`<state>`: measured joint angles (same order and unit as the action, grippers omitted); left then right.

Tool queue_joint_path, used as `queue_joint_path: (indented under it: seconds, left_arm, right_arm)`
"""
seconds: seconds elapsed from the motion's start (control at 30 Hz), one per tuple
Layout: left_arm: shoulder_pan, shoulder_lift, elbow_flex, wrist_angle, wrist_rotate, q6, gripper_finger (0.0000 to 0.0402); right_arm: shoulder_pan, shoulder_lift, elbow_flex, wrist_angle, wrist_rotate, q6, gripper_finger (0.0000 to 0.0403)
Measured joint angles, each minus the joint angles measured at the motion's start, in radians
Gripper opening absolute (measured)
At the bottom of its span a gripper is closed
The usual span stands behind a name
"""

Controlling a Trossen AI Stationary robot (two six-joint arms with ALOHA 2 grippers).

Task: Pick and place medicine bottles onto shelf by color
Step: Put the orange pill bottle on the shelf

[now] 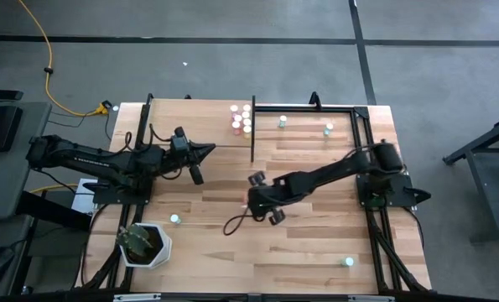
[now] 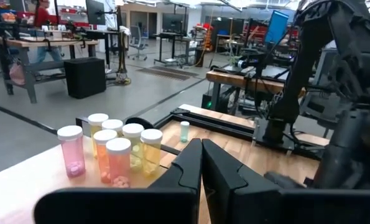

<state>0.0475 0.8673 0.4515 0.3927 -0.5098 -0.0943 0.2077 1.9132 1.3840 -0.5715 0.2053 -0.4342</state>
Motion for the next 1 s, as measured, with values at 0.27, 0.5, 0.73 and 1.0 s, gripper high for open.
queue_joint_path:
  seconds: [0.27, 0.5, 0.73, 1.0]
  left_arm:
    - [0.0, 0.0, 0.0, -0.004, 0.0, 0.001, 0.0]
    - [0.0, 0.0, 0.0, -0.008, 0.001, 0.001, 0.0]
    - [0.0, 0.0, 0.0, -0.007, 0.001, 0.001, 0.0]
    - [0.0, 0.0, 0.0, -0.007, 0.002, 0.001, 0.0]
  right_arm:
    - [0.012, 0.233, 0.34, -0.271, 0.012, -0.144, 0.0173]
    - [0.029, 0.384, 0.505, -0.412, 0.051, -0.355, 0.0248]
    - [0.022, 0.416, 0.53, -0.401, 0.074, -0.44, 0.0255]
    - [0.013, 0.416, 0.516, -0.363, 0.021, -0.519, 0.0246]
